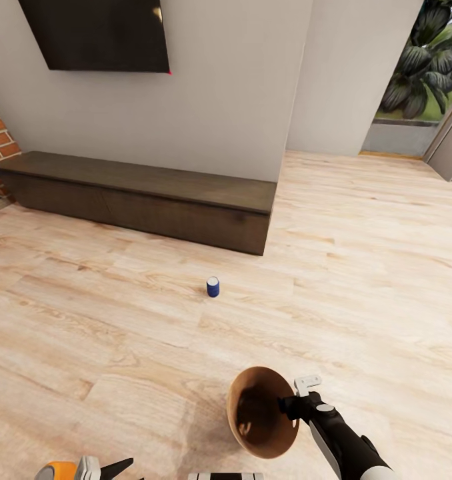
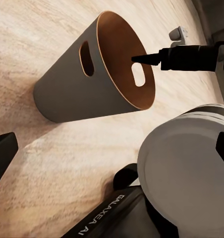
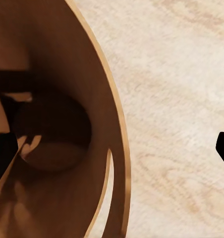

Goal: Put the three can of soda from the living room inside the tash can in the kitchen.

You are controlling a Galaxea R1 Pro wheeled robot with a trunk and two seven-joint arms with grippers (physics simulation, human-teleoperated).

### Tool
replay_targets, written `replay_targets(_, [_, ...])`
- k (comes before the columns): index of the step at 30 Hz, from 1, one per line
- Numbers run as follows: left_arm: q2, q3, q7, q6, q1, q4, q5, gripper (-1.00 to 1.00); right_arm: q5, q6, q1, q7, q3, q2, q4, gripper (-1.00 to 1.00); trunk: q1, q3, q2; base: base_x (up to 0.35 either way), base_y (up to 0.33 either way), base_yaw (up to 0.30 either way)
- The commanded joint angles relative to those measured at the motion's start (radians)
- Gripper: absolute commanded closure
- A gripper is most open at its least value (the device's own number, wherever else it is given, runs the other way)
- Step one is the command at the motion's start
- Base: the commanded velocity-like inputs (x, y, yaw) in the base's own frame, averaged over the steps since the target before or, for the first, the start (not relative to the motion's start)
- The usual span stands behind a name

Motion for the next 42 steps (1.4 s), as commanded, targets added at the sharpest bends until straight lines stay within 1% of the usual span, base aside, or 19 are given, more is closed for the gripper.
replay_targets(1, [0.0, 0.0, 0.0, 0.0, 0.0, 0.0, 0.0, -1.0, 0.0, 0.0, 0.0, 0.0, 0.0, 0.0, 0.0, -1.0, 0.0, 0.0, 0.0, 0.0, 0.0, 0.0])
replay_targets(11, [0.0, 0.0, 0.0, 0.0, 0.0, 0.0, 0.0, -1.0, 0.0, 0.0, 0.0, 0.0, 0.0, 0.0, 0.0, -1.0, 0.0, -0.002, 0.0, 0.0, 0.0, 0.0])
replay_targets(17, [0.0, 0.0, 0.0, 0.0, 0.0, 0.0, 0.0, -1.0, 0.0, 0.0, 0.0, 0.001, 0.0, 0.0, 0.0, -1.0, 0.023, -0.027, -0.042, 0.0, 0.0, 0.0])
replay_targets(21, [0.0, 0.0, 0.0, 0.0, 0.0, 0.0, 0.0, -1.0, 0.0, 0.0, 0.0, 0.001, 0.0, 0.0, 0.0, -1.0, 0.023, -0.033, -0.042, 0.0, 0.0, 0.0])
replay_targets(42, [0.0, 0.0, 0.0, 0.0, 0.0, 0.0, 0.0, -1.0, 0.0, 0.0, 0.0, 0.002, 0.0, 0.0, 0.0, -1.0, 0.023, -0.037, -0.042, 0.0, 0.0, 0.0])
